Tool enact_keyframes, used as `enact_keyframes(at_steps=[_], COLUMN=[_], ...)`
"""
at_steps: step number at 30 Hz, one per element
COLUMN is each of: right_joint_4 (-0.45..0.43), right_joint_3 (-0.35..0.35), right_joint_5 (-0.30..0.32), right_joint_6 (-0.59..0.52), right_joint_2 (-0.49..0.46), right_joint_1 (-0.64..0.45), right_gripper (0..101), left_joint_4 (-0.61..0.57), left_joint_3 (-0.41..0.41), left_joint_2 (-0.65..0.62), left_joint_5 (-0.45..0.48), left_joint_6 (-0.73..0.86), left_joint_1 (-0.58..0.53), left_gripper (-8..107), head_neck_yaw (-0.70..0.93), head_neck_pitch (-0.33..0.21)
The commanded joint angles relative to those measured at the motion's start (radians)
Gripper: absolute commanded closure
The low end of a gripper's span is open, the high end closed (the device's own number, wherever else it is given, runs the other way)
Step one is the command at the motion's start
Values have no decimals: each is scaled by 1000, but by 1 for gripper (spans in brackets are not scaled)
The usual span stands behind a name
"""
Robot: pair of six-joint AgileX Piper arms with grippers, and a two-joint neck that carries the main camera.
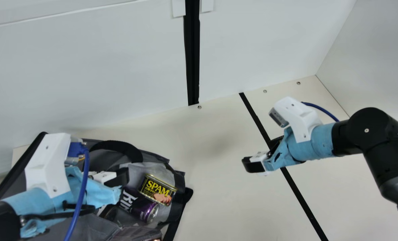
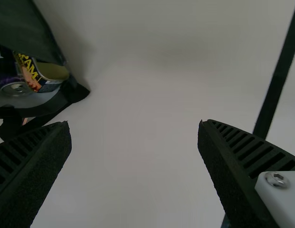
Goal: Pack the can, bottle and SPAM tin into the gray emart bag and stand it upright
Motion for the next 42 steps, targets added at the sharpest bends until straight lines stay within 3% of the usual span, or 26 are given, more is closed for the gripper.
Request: enact_keyframes(at_steps=[1,18,42], right_joint_4=[21,156,285], right_joint_3=[13,91,81], right_joint_5=[-1,-31,-94], right_joint_6=[-34,-221,-319], right_joint_2=[4,75,241], right_joint_1=[6,81,218], right_gripper=[6,6,6], left_joint_4=[0,0,0], left_joint_3=[0,0,0], left_joint_2=[0,0,0], left_joint_5=[0,0,0], left_joint_6=[0,0,0], left_joint_1=[0,0,0], left_gripper=[107,107,107], head_neck_yaw=[-1,-1,-1], head_neck_pitch=[-23,-23,-23])
